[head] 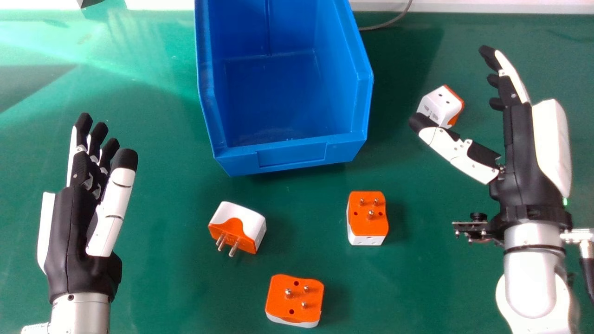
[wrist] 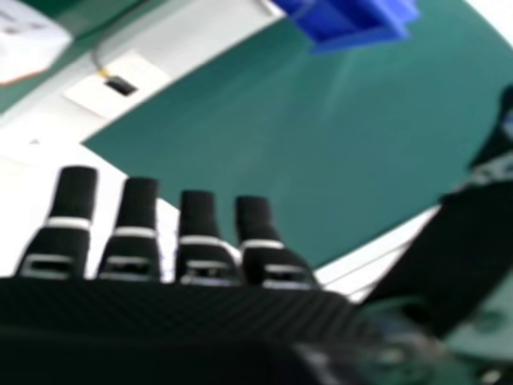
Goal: Pick all objects and put in blue box
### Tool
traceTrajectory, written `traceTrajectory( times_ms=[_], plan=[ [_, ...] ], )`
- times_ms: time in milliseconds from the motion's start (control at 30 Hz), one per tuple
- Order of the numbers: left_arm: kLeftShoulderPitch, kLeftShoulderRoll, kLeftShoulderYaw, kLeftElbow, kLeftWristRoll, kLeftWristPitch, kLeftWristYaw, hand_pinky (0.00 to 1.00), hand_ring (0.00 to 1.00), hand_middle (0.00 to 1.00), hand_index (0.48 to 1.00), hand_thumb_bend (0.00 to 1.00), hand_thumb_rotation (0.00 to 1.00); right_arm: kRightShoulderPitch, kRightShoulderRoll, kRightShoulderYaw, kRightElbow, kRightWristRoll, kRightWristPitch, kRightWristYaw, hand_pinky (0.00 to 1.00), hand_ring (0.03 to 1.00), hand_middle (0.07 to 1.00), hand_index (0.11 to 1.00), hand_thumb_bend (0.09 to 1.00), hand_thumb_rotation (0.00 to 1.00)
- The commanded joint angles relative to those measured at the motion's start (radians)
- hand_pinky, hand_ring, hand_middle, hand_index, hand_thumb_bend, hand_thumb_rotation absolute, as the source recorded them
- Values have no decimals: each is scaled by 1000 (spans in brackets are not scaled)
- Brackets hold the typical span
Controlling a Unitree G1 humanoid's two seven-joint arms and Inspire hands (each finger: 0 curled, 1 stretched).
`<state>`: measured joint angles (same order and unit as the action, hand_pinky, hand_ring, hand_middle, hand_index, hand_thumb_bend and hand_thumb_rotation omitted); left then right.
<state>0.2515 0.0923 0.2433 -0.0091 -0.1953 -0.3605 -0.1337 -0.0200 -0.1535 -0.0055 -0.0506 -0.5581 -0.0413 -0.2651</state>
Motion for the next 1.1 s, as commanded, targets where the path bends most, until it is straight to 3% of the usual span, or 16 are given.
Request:
traceTrajectory(
  times_ms=[0,133,333,500,667,800,900,1067],
  plan=[
    [0,12,6,-19,-6,-12,-12,972,972,990,993,644,676,-35,-14,4,0,-24,13,-25,754,851,886,861,599,461],
    [0,12,9,-19,-13,-12,-20,978,978,995,997,635,676,-62,-26,21,27,-58,48,-36,742,845,881,855,611,450],
    [0,9,10,-24,-10,-10,-17,978,976,991,993,639,668,-108,-39,44,99,-102,86,-66,723,832,872,852,630,468],
    [-5,17,11,-16,-13,-13,-32,976,973,988,991,637,668,-153,-50,58,161,-99,121,-67,720,829,871,852,636,475],
    [-9,9,15,-12,-16,-20,-35,985,979,994,996,640,675,-210,-66,75,246,-99,153,-66,731,836,877,859,652,495],
    [-9,13,19,-15,-19,-11,-42,989,981,994,997,640,674,-268,-85,94,342,-98,160,-79,740,843,881,866,663,523],
    [-10,15,23,-14,-15,-11,-40,993,983,996,998,636,675,-314,-94,107,411,-94,172,-87,750,849,884,871,667,540],
    [-13,15,29,-16,-30,-5,-45,992,983,994,996,634,672,-395,-108,126,526,-88,210,-86,771,861,892,879,670,574]
  ],
)
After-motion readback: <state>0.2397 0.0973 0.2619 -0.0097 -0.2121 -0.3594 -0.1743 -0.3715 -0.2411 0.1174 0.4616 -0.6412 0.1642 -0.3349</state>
